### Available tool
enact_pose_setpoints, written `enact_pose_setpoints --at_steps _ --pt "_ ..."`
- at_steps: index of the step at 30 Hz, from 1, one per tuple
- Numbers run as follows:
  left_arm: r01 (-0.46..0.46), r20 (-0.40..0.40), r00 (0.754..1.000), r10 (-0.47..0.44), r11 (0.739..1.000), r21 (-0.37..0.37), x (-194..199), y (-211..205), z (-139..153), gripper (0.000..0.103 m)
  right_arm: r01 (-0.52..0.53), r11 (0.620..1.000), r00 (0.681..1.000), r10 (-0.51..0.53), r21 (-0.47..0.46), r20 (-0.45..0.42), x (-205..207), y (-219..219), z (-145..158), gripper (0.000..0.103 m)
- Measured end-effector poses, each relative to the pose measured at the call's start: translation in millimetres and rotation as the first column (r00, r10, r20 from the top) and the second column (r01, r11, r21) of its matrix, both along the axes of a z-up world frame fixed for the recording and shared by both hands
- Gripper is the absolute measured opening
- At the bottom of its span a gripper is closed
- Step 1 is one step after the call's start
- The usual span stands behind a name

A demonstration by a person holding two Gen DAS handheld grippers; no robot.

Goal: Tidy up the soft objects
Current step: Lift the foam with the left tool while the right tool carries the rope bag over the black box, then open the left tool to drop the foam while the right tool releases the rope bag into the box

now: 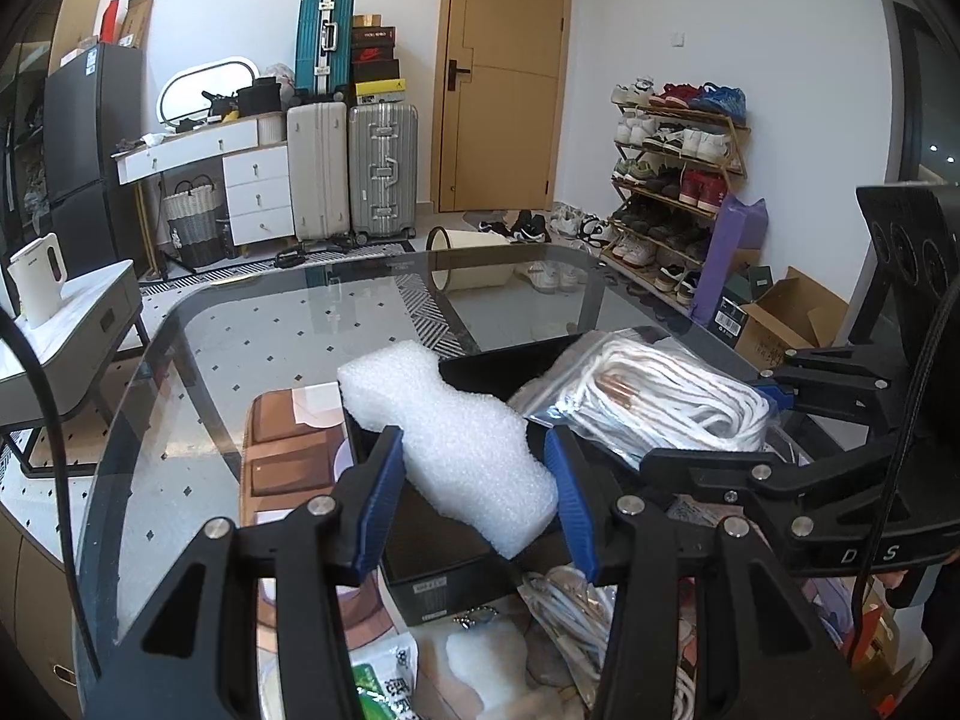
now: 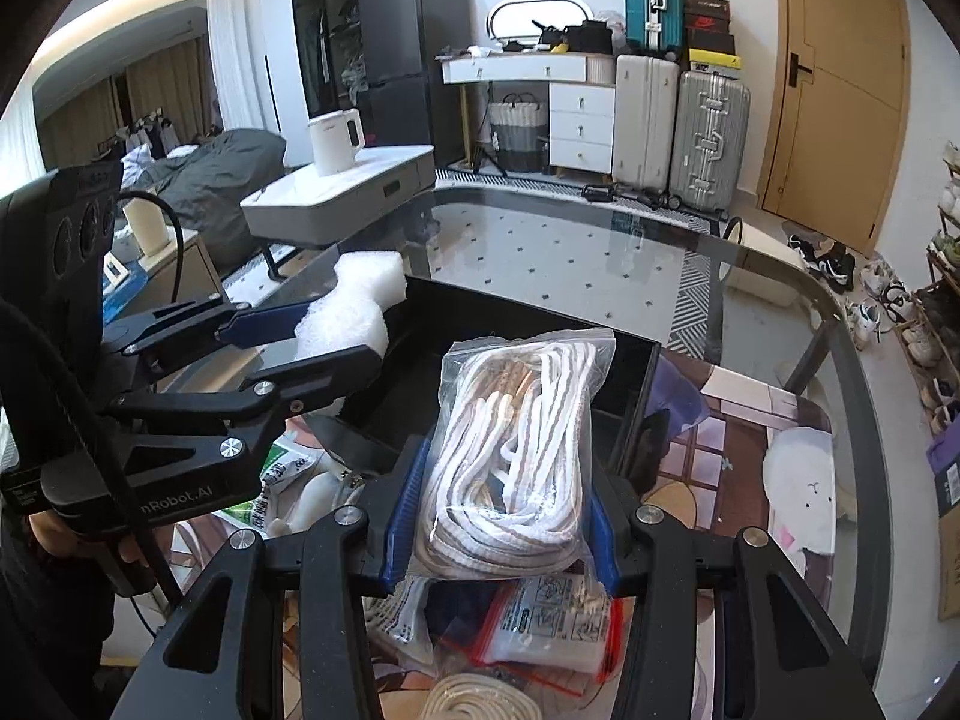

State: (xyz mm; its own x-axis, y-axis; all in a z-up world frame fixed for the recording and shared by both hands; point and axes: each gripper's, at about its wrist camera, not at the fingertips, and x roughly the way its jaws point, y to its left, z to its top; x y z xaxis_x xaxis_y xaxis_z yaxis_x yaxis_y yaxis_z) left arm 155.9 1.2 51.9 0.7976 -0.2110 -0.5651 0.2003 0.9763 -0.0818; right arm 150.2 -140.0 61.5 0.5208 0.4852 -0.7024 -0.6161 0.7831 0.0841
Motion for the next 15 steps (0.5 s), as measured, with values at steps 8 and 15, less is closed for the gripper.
enact_pose_setpoints --at_steps 8,15 --pt "0.011 -0.033 0.999 -0.011 1.000 0.003 20 1 -10 0.047 -0.010 1.000 0.999 0.009 -0.026 -0.050 22 9 -4 0.047" --pt "0.009 -0.050 0.999 -0.008 1.000 0.013 27 -2 -20 0.047 -0.019 0.999 0.997 0.016 -0.037 -0.081 42 12 -12 0.047"
